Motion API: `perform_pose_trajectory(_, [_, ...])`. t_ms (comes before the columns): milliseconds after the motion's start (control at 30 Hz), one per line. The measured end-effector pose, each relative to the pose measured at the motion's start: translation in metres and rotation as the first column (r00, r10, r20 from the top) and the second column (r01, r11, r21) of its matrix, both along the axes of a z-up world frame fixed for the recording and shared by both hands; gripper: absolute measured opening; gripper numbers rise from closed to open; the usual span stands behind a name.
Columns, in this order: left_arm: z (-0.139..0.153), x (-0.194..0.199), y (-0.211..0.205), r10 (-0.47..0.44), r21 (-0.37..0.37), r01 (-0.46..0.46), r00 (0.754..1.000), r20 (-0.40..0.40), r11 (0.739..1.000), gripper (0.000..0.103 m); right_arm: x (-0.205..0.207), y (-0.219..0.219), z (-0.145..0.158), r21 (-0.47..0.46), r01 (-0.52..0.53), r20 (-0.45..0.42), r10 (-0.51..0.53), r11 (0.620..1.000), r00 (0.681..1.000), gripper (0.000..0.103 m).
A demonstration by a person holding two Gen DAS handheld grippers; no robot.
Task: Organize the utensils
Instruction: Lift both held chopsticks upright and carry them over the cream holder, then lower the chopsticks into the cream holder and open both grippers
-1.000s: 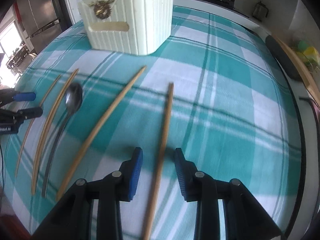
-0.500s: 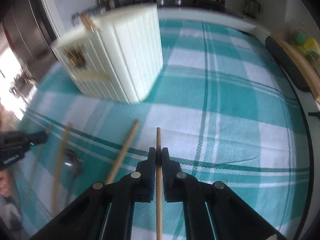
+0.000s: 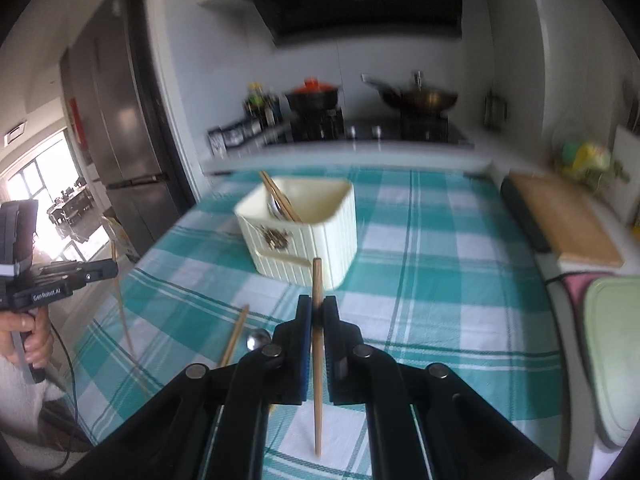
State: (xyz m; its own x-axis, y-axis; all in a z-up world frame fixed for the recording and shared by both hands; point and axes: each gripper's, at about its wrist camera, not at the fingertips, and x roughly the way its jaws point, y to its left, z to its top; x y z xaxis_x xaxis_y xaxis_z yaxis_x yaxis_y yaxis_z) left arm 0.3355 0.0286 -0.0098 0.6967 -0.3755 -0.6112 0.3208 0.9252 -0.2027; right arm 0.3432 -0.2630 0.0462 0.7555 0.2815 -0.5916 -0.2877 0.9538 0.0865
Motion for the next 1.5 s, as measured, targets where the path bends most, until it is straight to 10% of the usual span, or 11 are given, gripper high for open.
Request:
perform_pose_trajectory(367, [0.048, -0.017, 0.01, 0.023, -0.067, -0.014, 0.991, 0.133, 0.998, 0.004, -0.022, 0.019, 0.057, -0.003, -0.016, 0.178, 0.016, 1.0, 0.984, 0.006])
perform_pose_trajectory(1133, [0.088, -0.004, 0.014, 0.018, -0.039, -0.01, 0.976, 0.217, 0.999, 0.004, 0.001, 0.025, 0.091, -0.019, -0.035, 0.198, 0.038, 0.999, 0.979, 0.006])
perform_pose_trajectory(1500, [0.158, 0.051, -0.014, 0.042, -0.049, -0.022, 0.893, 0.448, 0.999, 0.004, 0.063, 0.049, 0.13, -0.014, -0.051, 0.353, 0.053, 0.999, 0.934, 0.006])
